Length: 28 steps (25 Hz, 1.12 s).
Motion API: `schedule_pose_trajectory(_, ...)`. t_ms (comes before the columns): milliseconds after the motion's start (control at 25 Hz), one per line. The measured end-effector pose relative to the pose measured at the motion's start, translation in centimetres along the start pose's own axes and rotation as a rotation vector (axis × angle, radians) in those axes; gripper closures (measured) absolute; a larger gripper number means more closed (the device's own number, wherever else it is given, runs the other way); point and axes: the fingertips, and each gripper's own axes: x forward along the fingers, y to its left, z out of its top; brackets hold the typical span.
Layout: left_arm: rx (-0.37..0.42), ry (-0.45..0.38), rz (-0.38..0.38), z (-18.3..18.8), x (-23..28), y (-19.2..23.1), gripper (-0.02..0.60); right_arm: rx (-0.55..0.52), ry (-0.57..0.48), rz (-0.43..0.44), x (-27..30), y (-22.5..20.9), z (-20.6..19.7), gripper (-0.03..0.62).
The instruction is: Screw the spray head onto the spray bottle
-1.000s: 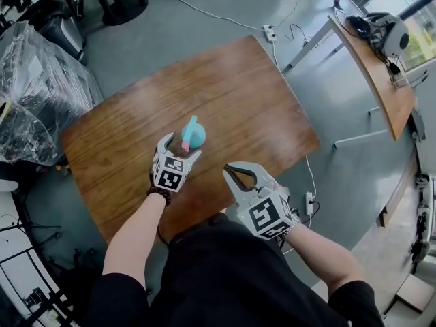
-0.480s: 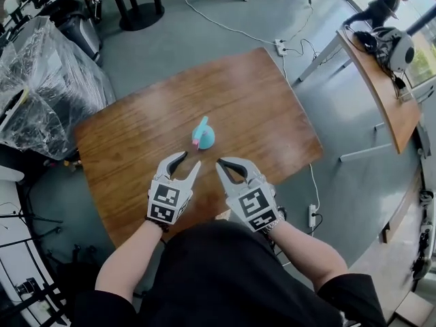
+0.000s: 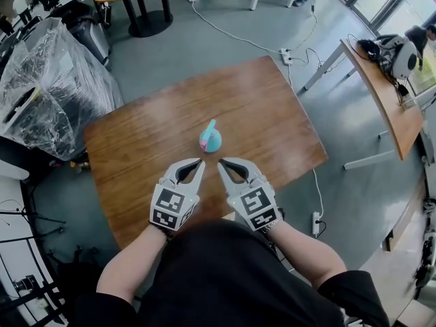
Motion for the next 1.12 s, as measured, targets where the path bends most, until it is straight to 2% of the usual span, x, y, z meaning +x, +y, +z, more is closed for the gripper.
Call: schedule_pose_trajectory(1120, -0.005, -0.002, 0.008, 0.57, 0.6, -0.82, 0.571, 0.0, -0.01, -0.011, -0.43, -0.07, 0.16, 0.602)
